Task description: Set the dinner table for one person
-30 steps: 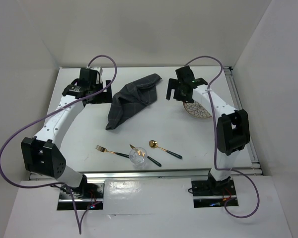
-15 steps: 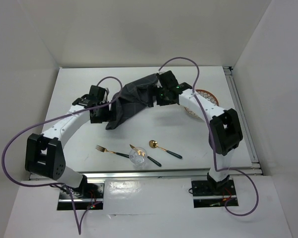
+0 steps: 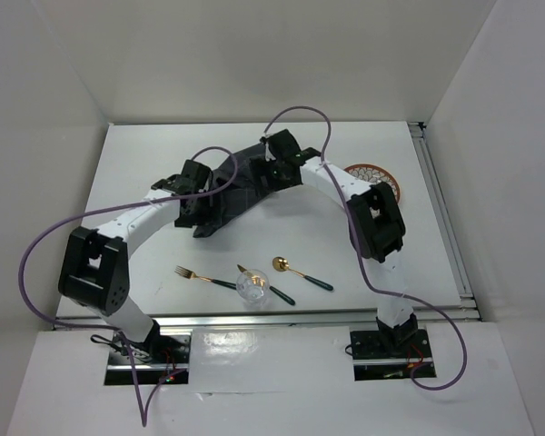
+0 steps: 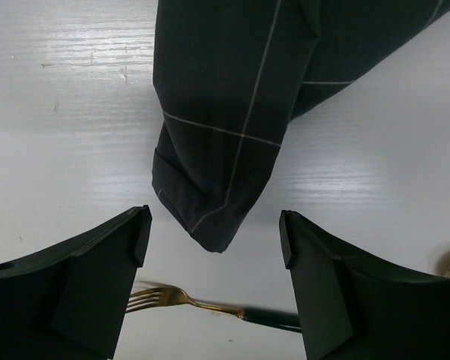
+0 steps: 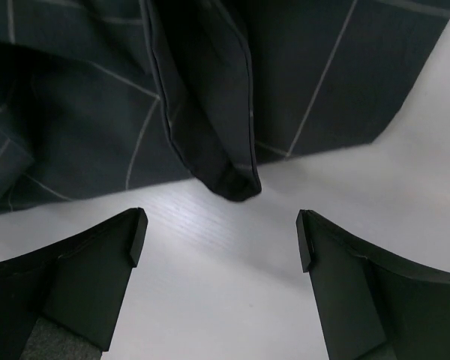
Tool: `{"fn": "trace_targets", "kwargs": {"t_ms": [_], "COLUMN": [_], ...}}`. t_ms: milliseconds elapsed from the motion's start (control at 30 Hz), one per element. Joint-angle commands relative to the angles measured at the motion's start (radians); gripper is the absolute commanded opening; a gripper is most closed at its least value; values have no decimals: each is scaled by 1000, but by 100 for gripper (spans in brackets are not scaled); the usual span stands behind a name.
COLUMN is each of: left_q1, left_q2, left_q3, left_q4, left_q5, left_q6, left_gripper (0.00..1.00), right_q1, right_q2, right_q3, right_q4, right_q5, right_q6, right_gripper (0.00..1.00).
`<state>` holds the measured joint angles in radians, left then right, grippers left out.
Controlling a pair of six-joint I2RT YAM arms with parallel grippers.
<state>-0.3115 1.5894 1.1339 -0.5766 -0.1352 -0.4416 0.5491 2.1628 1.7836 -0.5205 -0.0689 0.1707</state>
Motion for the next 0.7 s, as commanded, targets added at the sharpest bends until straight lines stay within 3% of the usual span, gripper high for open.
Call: {"fn": "trace_targets", "kwargs": {"t_ms": [0,167,300,333,433,467,533,667], "left_q1": [-12,-12,-12,-12,-2,8,17,26], "left_q2": [50,82,112,125,136,147,147,147], "left_q3": [32,23,33,47,69,79,93,125], "left_q4": [-16,-16,-16,-28,-37,-37,-51,-63], "left_q5": [-98,-107,-127,-139,-139,-139,-139,-139], "left_q6": [-25,-65,-86,-98,-98,-98,-108,-108], "left_gripper": [87,84,71,57,28,11,0,0], "right_q1": [0,-9,-9,-9,-18,-18,-18,-28], "right_q2": [31,116,163,163,187,187,187,196], "right_q3": [118,209,261,270,270,270,261,261], "right_q4": [11,-12,-21,-21,-30,-30,-19,-10], "right_q5": [-9,-22,-39,-51,-69,-69,-60,-71], "right_q6": [-34,-54,-63,-63,-63,-63,-63,-54], "right_gripper": [94,94,87,86,86,86,85,70]}}
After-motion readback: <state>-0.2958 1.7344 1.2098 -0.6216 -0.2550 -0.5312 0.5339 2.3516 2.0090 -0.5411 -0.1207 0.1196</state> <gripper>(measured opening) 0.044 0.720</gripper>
